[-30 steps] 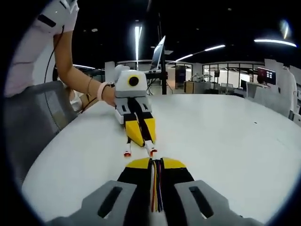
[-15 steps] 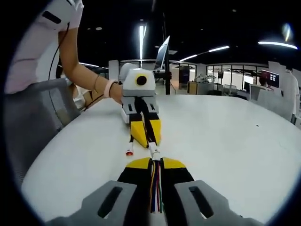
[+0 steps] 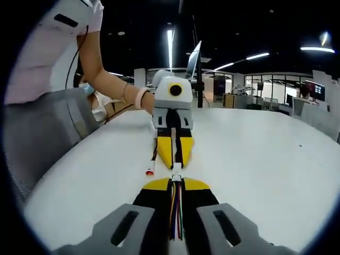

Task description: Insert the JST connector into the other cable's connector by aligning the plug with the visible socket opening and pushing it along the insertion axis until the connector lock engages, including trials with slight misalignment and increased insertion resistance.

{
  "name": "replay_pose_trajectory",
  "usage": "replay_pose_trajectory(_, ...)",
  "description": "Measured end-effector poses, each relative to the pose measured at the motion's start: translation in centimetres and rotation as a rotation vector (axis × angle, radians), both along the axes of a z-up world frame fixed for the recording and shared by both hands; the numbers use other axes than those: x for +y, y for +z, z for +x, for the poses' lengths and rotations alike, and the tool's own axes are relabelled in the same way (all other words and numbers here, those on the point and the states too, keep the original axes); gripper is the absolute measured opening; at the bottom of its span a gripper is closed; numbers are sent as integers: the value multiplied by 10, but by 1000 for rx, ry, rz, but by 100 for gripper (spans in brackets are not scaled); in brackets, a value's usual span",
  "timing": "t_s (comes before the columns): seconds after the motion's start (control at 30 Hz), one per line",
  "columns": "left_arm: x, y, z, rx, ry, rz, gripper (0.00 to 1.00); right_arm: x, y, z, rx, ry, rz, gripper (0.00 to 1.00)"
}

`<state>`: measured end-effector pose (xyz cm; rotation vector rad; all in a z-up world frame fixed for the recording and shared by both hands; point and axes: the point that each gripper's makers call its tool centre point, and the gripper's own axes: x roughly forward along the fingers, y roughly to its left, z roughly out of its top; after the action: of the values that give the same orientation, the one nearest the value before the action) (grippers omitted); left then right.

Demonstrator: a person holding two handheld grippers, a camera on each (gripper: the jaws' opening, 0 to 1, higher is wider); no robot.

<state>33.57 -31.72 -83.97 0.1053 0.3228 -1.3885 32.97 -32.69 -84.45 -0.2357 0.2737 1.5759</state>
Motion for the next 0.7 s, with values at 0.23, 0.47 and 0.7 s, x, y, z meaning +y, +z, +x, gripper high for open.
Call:
replay_pose_trajectory(0.23,2,-1,0,6,-6,-11,0,0,0,-1,27,7,12,4)
replay_pose_trajectory(0.47,-6,-2,-5,-15,-37,2,0,8,0,-4,19,36,16,3)
replay_pose_trajectory(0.7,-4,-1,-5,-6,-31,-3,0,7,0,-3,32,30,23,3)
